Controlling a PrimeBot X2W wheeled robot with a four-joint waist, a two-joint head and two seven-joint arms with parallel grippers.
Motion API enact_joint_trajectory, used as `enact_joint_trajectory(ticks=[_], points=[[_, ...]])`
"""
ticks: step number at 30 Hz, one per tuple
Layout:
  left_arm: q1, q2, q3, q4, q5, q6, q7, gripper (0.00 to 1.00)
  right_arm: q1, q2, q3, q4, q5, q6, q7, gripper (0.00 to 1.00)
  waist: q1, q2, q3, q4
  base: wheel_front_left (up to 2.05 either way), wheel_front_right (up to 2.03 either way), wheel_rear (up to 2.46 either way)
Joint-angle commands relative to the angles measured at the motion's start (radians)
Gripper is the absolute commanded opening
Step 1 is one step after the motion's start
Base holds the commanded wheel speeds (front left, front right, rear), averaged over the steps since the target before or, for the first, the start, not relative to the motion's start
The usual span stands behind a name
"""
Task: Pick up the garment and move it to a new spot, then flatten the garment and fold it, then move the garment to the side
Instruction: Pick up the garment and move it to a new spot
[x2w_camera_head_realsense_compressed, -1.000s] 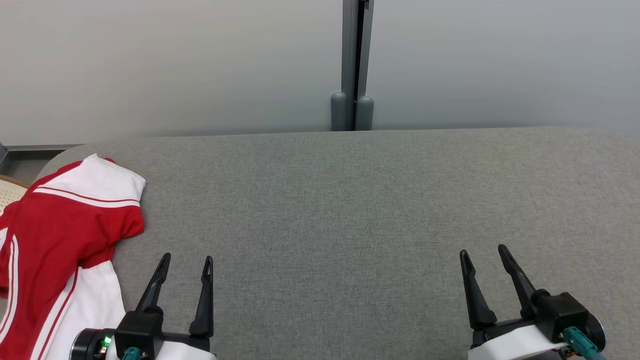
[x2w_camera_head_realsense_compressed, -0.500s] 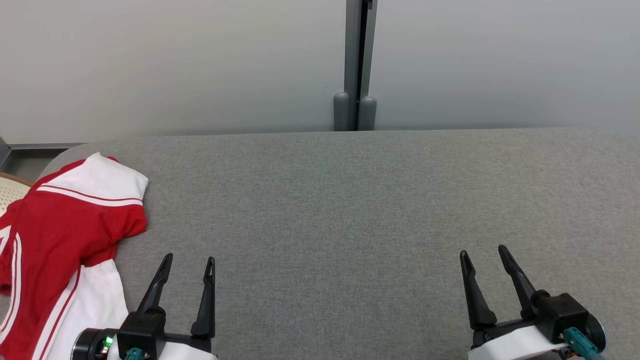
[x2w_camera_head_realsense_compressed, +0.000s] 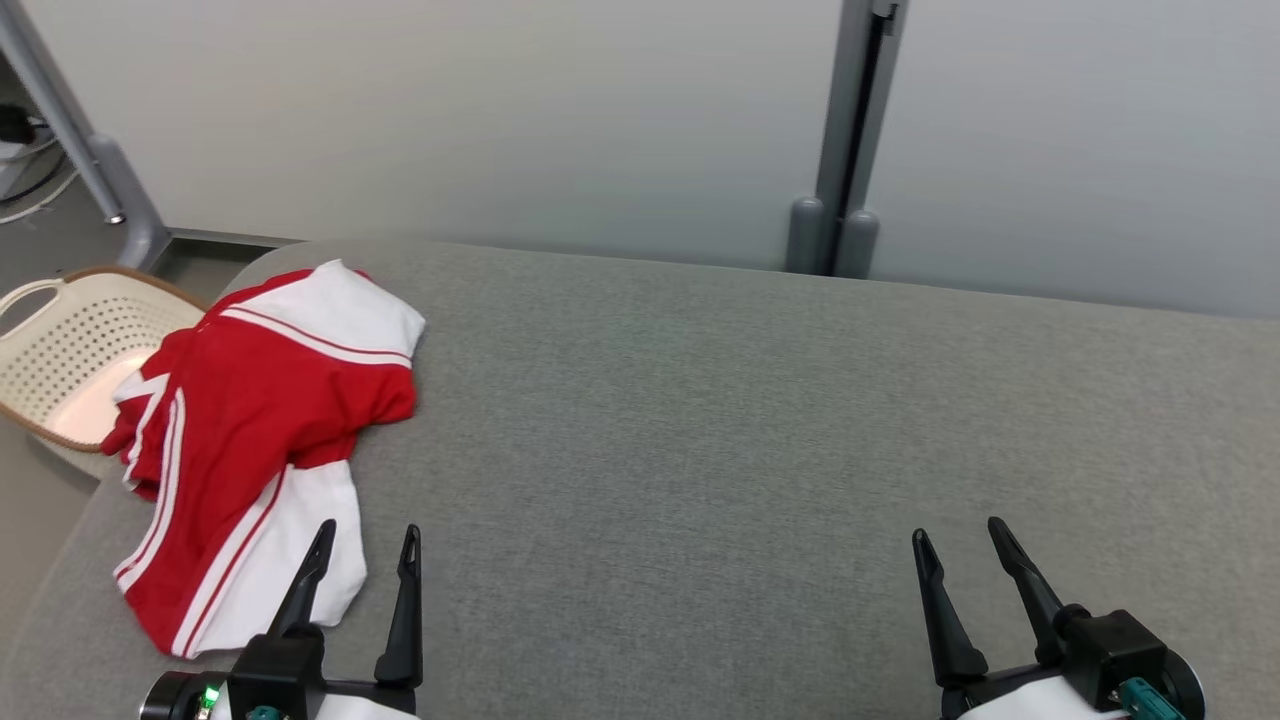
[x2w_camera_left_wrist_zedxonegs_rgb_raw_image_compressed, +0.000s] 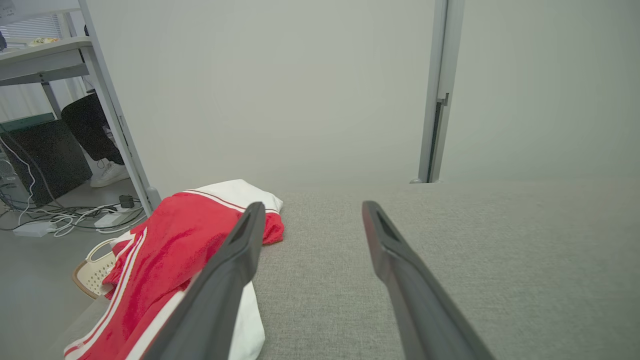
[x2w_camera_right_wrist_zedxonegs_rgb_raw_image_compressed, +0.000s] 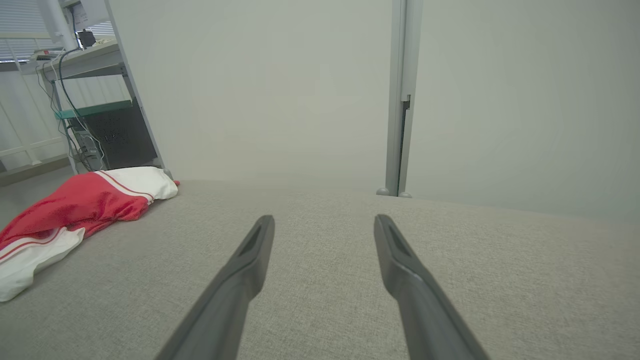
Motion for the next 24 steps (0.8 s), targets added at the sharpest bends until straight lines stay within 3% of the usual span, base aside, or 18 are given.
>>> enact_joint_trajectory(ticks=[1,10,20,24], points=[[0.012,0.003,0.010,0.000,0.005,0.005,-0.005,1.00,0.010,-0.002,0.007,0.000,0.002,0.000,-0.006,1.00,0.0000,0.0000,-0.006,0.101,0.00,0.00,0.00],[0.035,0.003,0.038,-0.009,0.004,0.007,-0.005,1.00,0.021,-0.003,0.021,0.004,0.011,0.000,-0.006,1.00,0.0000,0.0000,-0.005,0.277,0.00,0.00,0.00],[0.032,0.003,0.056,-0.051,-0.043,0.048,-0.005,1.00,-0.042,-0.003,0.065,0.034,-0.026,0.000,-0.006,1.00,0.0000,0.0000,0.061,0.318,0.00,0.00,0.00],[-0.049,0.003,0.065,-0.054,-0.025,0.021,-0.005,1.00,-0.064,-0.003,0.059,0.033,-0.054,0.000,-0.006,1.00,0.0000,0.0000,0.111,0.323,0.00,0.00,0.00]])
